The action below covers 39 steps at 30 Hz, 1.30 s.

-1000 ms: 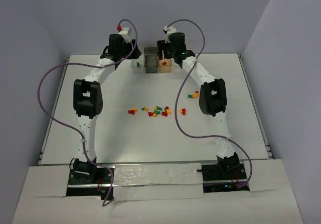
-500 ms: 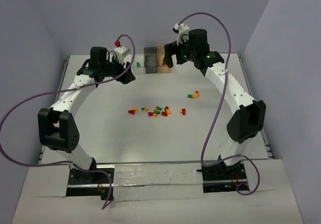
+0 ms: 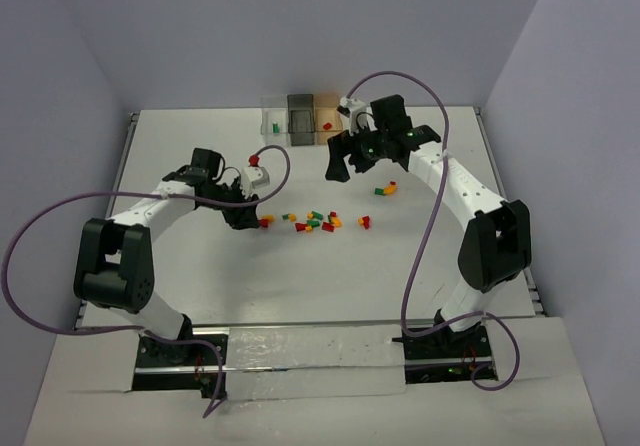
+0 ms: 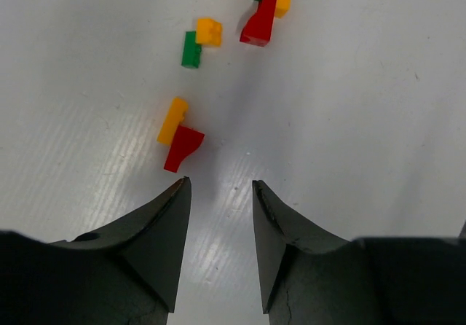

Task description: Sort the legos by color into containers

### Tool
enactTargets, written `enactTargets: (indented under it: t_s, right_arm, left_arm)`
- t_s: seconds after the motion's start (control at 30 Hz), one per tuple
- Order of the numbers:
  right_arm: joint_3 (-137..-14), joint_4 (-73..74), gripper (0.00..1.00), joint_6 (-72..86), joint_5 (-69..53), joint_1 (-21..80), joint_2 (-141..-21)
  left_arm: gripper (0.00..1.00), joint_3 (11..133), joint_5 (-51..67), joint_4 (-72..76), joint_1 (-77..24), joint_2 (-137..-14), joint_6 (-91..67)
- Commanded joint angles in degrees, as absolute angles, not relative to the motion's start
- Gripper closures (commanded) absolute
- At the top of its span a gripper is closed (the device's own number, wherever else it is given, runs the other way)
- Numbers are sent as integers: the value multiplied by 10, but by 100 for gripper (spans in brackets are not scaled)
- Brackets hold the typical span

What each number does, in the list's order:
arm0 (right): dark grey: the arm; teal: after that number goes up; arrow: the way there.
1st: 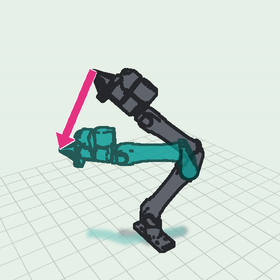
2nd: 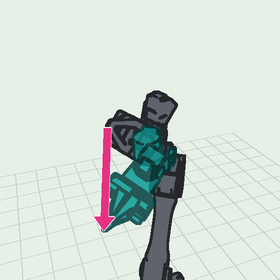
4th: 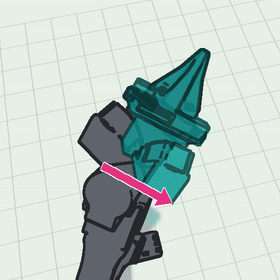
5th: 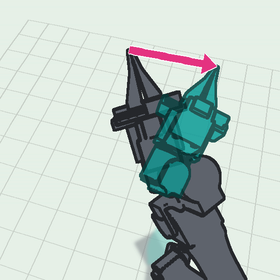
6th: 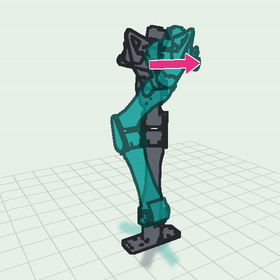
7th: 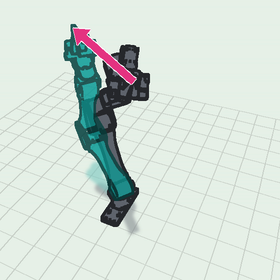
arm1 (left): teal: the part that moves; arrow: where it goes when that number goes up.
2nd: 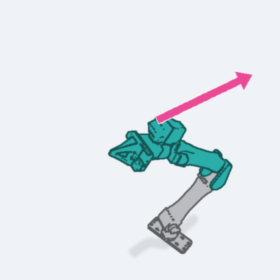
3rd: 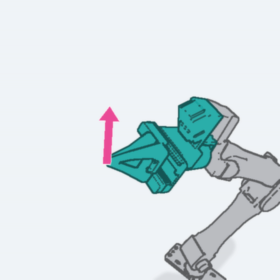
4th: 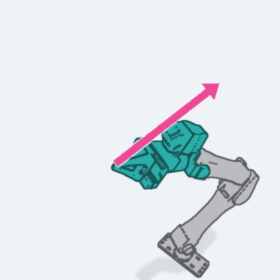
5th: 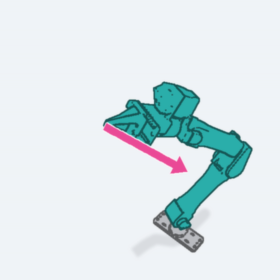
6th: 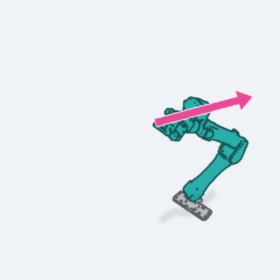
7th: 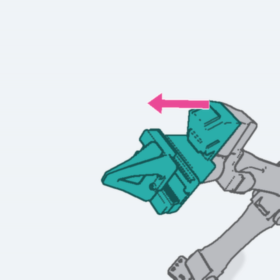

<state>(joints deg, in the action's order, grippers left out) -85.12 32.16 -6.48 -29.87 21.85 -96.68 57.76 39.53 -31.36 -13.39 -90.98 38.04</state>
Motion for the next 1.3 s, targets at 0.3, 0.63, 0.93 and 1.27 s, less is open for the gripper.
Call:
enactTargets:
  t_s: [0.3,0.63,0.93,1.27]
  right_arm:
    - [-813,298,4,-53,-296,218,-956]
    - [-809,297,5,-11,-333,133,-953]
    - [-809,303,5,-4,-365,60,-954]
    - [-813,310,5,-7,-376,49,-959]
  left_arm:
    - [59,660,353,-254,-167,-969,375]
    - [59,720,292,-314,-209,-1025,396]
    - [58,742,263,-359,-230,-1069,424]
    - [63,745,208,-347,-252,-1087,430]
